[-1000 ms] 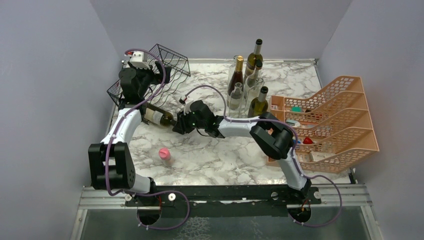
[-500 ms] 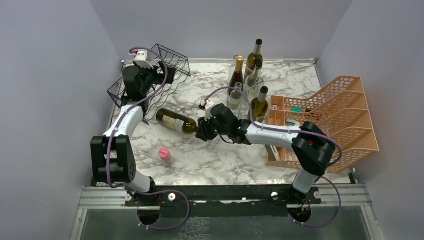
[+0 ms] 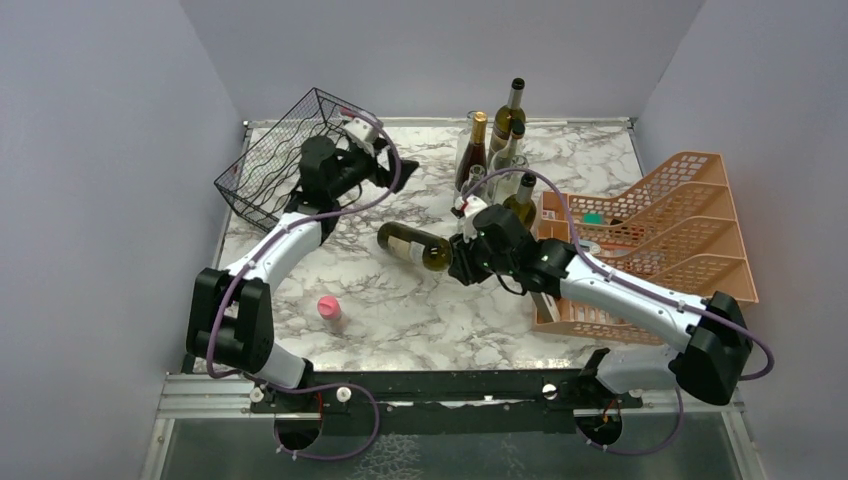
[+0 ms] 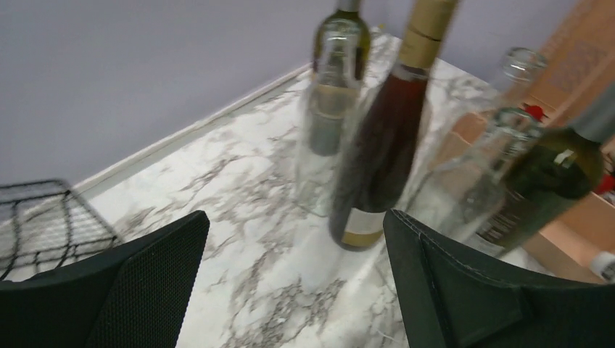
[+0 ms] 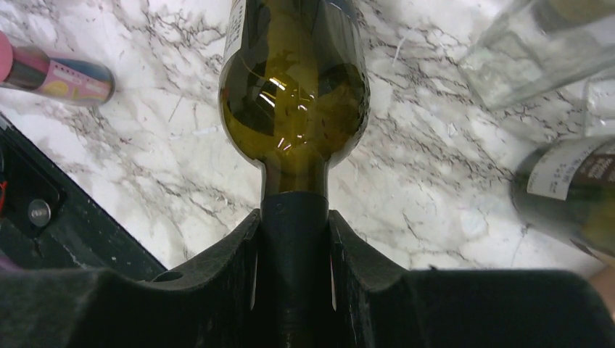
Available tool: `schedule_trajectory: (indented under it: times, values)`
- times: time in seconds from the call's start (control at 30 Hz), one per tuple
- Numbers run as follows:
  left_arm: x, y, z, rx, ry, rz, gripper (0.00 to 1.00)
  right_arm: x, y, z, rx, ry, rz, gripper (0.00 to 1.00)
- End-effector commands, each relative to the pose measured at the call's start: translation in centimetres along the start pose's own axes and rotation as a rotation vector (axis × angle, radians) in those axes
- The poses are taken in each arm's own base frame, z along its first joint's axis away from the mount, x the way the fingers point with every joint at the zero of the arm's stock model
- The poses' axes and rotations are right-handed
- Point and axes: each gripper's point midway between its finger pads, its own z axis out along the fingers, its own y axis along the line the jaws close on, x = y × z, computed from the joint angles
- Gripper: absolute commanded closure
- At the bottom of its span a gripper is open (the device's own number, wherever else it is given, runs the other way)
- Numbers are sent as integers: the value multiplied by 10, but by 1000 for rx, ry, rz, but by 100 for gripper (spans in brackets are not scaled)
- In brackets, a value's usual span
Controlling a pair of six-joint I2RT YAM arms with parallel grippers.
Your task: Take the wine bottle off the wine rack
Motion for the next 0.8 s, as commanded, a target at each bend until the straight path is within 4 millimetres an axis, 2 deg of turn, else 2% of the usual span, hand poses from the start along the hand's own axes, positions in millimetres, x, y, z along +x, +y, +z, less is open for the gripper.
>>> schedule_trajectory:
  times: [0.0, 0.17, 0.27, 0.47, 0.6, 0.67, 0.77]
  values:
    - [-20, -69, 1, 248, -61, 205, 4, -16, 2, -32, 0, 5, -8, 99]
    - [-8, -134, -14, 527, -86, 331, 2, -22, 0, -61, 20, 11, 3, 99]
    - [1, -162, -25, 647, -99, 373, 2, -24, -9, -76, 66, 15, 3, 99]
    - [29, -195, -35, 778, -97, 429, 2, -26, -23, -94, 143, 15, -4, 99]
    - [52, -222, -41, 879, -73, 432, 6, -29, -23, -99, 148, 1, -1, 99]
    - [63, -235, -41, 917, -50, 427, 11, -32, -22, -100, 145, -1, -1, 99]
    - [81, -248, -40, 957, 10, 444, 14, -38, -21, -103, 141, -10, -2, 99]
